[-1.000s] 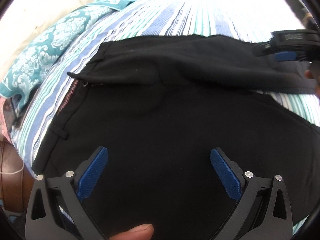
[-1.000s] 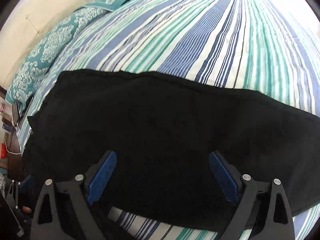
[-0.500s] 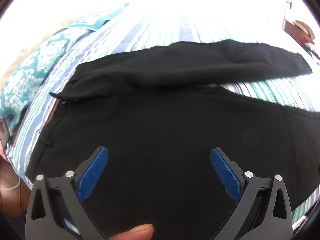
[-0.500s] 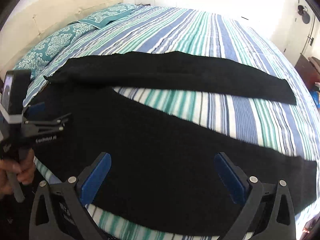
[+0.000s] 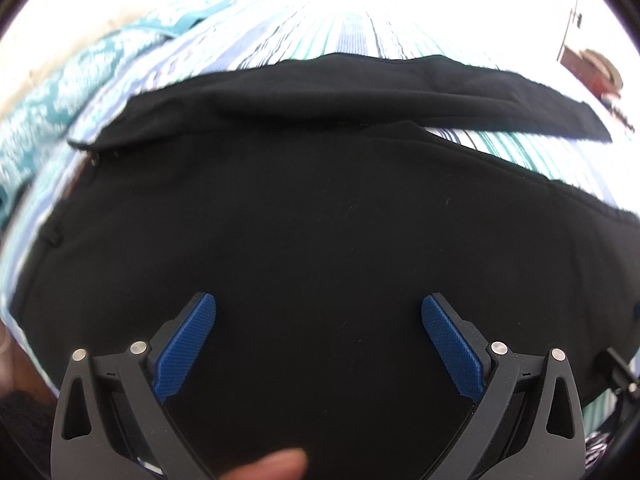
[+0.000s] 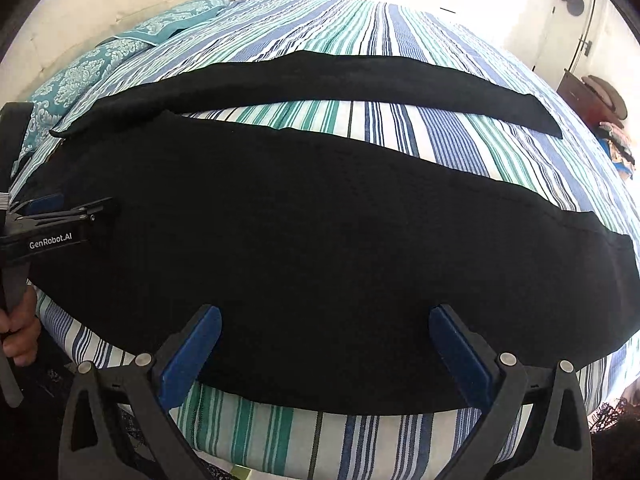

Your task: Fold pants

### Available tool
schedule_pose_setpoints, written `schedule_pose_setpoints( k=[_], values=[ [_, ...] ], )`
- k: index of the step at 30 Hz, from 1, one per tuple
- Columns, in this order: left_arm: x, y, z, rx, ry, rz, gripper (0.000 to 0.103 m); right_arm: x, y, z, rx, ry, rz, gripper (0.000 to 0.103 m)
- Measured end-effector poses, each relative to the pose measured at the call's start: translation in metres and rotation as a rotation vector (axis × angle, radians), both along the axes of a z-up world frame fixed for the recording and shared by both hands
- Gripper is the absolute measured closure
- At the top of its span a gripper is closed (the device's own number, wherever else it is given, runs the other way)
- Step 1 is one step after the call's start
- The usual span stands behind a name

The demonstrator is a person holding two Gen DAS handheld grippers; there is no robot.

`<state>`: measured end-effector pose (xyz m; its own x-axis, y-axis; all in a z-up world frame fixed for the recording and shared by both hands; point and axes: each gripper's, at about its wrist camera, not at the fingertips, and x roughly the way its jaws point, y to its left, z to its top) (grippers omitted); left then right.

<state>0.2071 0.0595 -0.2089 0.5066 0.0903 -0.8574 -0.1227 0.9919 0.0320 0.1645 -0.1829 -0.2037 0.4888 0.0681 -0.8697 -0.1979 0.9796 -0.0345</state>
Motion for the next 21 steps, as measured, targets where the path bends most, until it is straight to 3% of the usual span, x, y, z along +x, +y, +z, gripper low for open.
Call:
schedule_pose_setpoints(
  k=[13,17,21],
  values=[
    [-0.006,-0.002,-0.006,0.009,-0.015,-0.032,0.0,-0.009,-0.004,-0.006,0.04,-0.08,-0.016,0.0],
    [0.001,-0.001,0.003,-0.004,0.044,-0.031,0.001,-0.007,-0.006,-0.003,0.047,-0.068,0.01,0.0],
    [0.019,0.015,0.044,-0.061,-0.078,-0.02,0.001,-0.007,-0.015,0.002,0.101,-0.045,0.0,0.0]
  ],
)
